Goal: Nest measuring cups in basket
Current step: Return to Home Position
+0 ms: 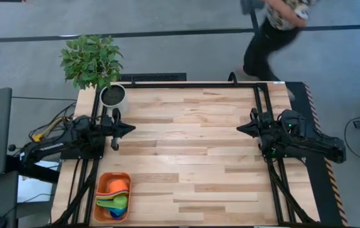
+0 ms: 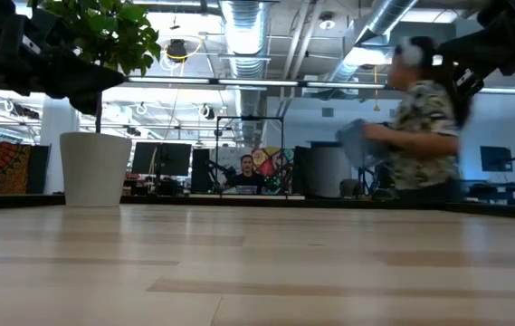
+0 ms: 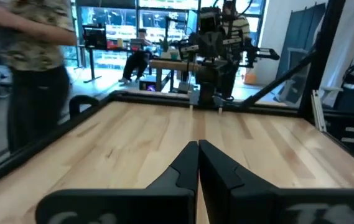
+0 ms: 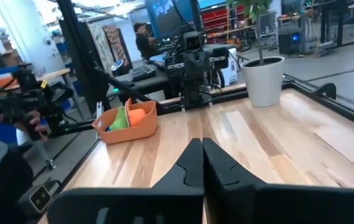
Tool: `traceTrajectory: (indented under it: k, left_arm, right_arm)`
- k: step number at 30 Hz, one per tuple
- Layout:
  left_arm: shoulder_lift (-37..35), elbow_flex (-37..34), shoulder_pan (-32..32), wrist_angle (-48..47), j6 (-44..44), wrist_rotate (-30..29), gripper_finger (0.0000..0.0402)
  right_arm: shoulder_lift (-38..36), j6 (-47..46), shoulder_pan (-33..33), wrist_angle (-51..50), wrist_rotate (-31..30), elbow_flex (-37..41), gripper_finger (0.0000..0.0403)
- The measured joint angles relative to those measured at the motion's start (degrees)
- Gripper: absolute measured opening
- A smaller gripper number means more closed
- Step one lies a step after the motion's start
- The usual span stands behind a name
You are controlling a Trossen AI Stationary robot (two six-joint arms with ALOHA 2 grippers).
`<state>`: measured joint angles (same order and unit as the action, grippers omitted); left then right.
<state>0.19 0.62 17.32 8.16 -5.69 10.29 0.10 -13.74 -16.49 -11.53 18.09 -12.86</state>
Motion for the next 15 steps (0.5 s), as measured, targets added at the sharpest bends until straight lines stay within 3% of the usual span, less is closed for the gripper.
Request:
traceTrajectory:
  k: [8,15]
  left_arm:
    - [0.0,0.0,-2.9,-3.8,0.7,-0.6,0.0000]
    - [0.0,-0.1,-4.6,-3.7,3.1,-4.5,0.0000]
  right_arm:
    - [0.0,4.8,0.3,-0.1,-0.1,0.0,0.0010]
    - [0.0,4.0,0.3,11.4,-0.2,6.7,0.0005]
